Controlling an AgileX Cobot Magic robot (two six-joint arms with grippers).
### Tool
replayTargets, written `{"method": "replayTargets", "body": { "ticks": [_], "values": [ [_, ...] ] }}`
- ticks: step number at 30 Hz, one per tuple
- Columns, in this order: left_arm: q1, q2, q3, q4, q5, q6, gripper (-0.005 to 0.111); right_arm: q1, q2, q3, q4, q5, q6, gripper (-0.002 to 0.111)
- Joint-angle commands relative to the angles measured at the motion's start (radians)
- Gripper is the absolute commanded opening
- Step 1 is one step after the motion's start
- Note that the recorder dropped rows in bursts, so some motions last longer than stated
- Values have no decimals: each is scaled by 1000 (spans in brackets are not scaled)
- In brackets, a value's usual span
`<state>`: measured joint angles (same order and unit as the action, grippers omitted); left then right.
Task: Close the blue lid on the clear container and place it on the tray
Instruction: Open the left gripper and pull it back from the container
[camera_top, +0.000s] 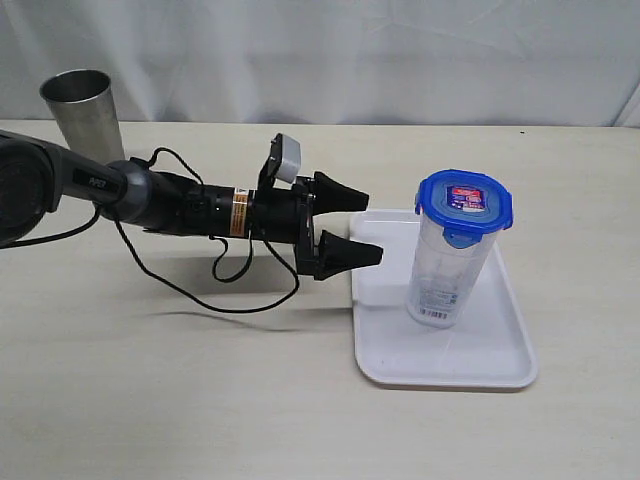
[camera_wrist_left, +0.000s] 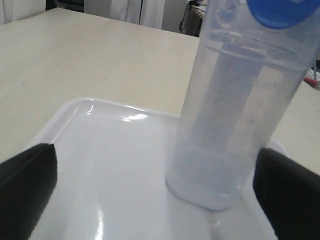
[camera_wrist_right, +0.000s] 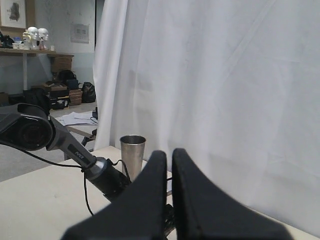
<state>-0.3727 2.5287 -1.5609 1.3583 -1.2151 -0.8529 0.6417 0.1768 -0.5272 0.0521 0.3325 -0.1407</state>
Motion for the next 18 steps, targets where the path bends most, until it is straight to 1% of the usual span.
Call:
{"method": "replayTargets", "body": {
  "ticks": [1,3,6,14,15,16,18],
  "values": [
    [1,-12,-1,45,-6,-35,105,0,-4,4,-9,8,-2,4],
    [1,-12,-1,73,-6,-35,105,0,-4,4,-9,8,-2,4],
    [1,-12,-1,73,-6,-35,105,0,-4,4,-9,8,-2,4],
    [1,-12,-1,41,-6,-46,104,0,-4,4,-9,8,-2,4],
    [1,-12,-1,43,-6,-56,102,0,-4,4,-9,8,-2,4],
    [1,-12,-1,43,-6,-71,97,0,-4,4,-9,8,-2,4],
    [1,-12,-1,45,-6,-87,80,0,-4,4,-9,8,-2,4]
  ]
}}
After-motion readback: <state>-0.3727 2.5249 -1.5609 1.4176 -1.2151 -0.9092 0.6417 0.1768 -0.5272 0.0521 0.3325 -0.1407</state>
